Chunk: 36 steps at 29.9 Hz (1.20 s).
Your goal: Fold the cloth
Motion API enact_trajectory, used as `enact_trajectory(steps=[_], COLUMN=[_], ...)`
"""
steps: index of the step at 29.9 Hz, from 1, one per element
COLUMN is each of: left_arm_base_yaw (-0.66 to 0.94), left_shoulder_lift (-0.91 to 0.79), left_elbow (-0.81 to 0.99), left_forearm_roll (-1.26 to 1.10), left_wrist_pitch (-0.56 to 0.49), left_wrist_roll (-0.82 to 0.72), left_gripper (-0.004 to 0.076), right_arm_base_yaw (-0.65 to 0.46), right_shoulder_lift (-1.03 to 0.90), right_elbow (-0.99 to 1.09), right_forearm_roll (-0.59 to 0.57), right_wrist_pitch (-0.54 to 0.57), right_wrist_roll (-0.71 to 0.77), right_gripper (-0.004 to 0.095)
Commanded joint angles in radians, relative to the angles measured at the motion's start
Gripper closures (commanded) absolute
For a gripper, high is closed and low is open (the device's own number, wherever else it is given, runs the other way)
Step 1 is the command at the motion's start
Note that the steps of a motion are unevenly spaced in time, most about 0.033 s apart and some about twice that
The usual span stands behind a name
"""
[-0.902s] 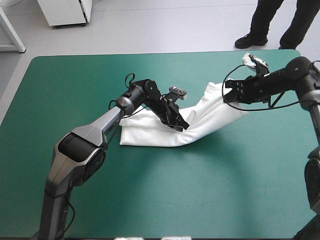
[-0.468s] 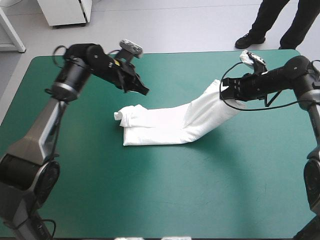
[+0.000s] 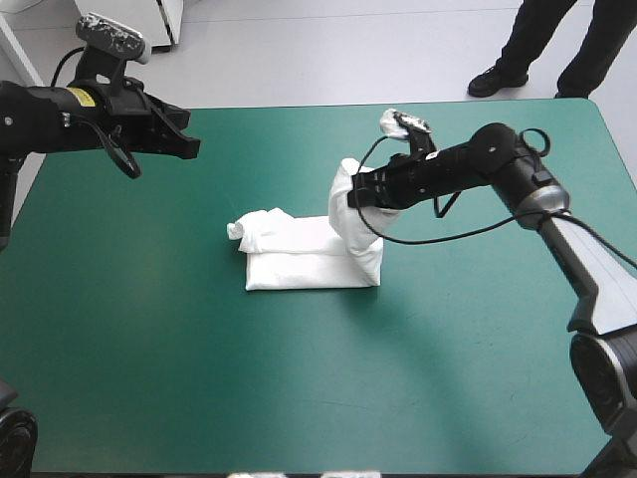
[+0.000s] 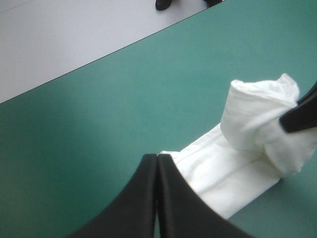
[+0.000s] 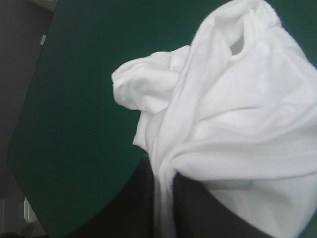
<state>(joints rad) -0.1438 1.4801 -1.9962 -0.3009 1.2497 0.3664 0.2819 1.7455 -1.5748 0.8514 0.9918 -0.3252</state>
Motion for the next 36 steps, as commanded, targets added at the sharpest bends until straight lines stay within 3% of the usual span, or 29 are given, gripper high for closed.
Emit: enact_trajectory(steps=[1,10,12,20,24,29,36], left_arm_base_yaw=[0.0,0.0,0.0,-0.002,-0.002,-0.002,-0.002], left_shoulder_lift=[-0.045,-0.062,-0.062,-0.062,-0.062,-0.069,-0.121], left_elbow=[-0.011,-0.011,-0.011,-0.011,-0.011,-0.011,-0.011], left_forearm_roll=[-0.024,-0.02,-0.013,0.014,0.014,0.012,0.012], left_wrist_pitch=[0.003,0.005,0.005,0.008,0.012,0.031,0.034], left_wrist_roll=[-0.014,-0.017,-0.017,-0.017,-0.017,-0.019,-0.028], left_gripper=[0.0734,0.0734,0.0734,0.0734,0.0734,0.0734,0.0734], right_arm_base_yaw=[0.075,0.195,0.205,0.211,0.208,0.164,0.02], right_shoulder_lift=[0.005,0.194,0.216,0.266,0.266,0.26,0.218], right_elbow=[-0.065,-0.227,-0.26,-0.326,-0.329,-0.374,-0.438], right_forearm_roll=[0.076,0.135,0.145,0.151,0.143,0.03,-0.26], right_wrist_pitch=[-0.049,-0.031,-0.027,0.018,0.025,0.089,0.257], right_wrist_roll=[-0.014,-0.074,-0.106,-0.124,-0.13,-0.101,0.092], right_gripper=[0.0923,0.0891,0.0834,0.0439,0.0378,0.0378,0.0378])
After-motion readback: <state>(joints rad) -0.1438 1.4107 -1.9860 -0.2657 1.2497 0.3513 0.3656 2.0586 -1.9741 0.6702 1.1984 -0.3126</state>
